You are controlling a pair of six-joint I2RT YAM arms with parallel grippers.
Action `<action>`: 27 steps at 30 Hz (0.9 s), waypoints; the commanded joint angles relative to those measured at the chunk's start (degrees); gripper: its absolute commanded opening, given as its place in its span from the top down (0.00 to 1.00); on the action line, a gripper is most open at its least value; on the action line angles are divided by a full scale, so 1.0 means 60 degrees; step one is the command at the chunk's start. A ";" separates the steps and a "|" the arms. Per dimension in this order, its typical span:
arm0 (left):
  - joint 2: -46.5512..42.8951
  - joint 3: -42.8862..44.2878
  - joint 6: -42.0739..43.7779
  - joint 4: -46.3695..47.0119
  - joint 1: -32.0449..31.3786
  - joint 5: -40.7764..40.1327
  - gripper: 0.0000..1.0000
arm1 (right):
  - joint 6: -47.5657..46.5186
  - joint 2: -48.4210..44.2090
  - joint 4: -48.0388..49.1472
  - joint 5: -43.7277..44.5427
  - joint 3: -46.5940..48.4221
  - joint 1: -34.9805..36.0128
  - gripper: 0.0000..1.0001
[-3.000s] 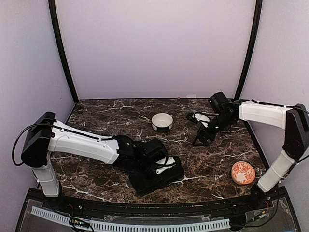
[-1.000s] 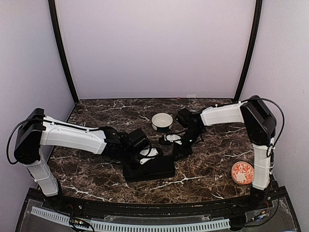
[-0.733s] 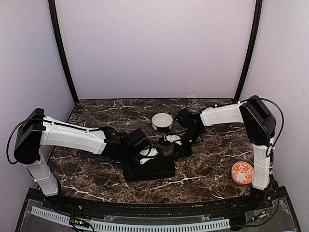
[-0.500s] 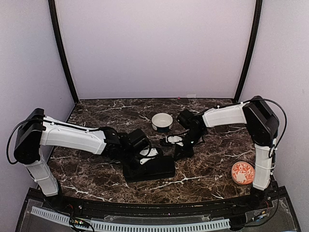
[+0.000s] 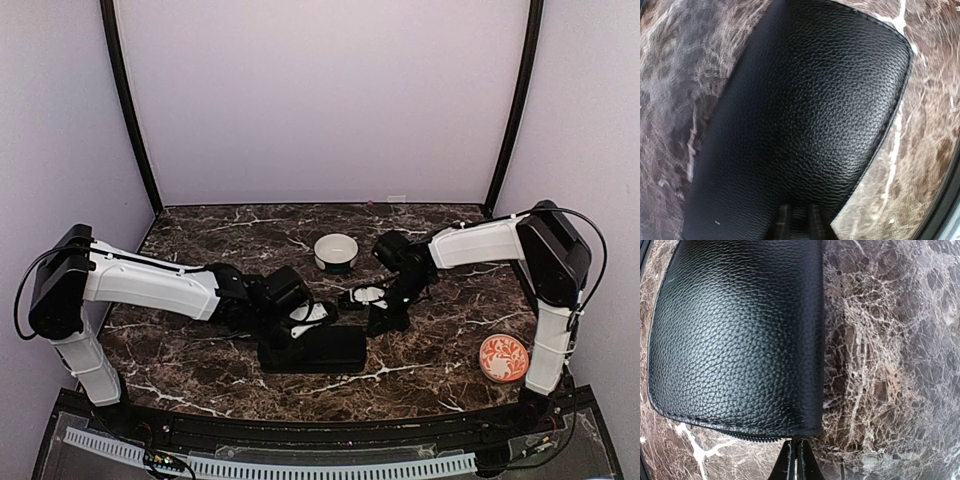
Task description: Sort the hair-cutting tools
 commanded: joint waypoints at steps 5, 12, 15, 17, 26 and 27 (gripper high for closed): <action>-0.1048 -0.0681 0.1218 0.1734 -0.0472 -0.0761 0.60 | 0.0313 -0.0137 -0.0432 0.0380 0.0181 -0.0048 1.00; 0.0454 0.1255 0.2219 0.1163 -0.1294 -0.1477 0.57 | 0.0442 0.0140 -0.0475 0.0364 0.0531 -0.0065 1.00; 0.1112 0.1717 0.2497 0.1273 -0.1519 -0.1816 0.57 | 0.0480 0.0178 -0.0478 0.0339 0.0578 -0.0061 1.00; 0.1467 0.2048 0.2562 0.1058 -0.1537 -0.1839 0.57 | 0.0494 0.0169 -0.0499 0.0331 0.0602 -0.0065 1.00; 0.2041 0.2340 0.2914 0.0908 -0.1557 -0.1413 0.53 | 0.0511 0.0243 -0.0496 0.0304 0.0722 -0.0065 1.00; 0.2087 0.2343 0.2911 0.0895 -0.1557 -0.1447 0.53 | 0.0507 0.0256 -0.0494 0.0306 0.0739 -0.0065 1.00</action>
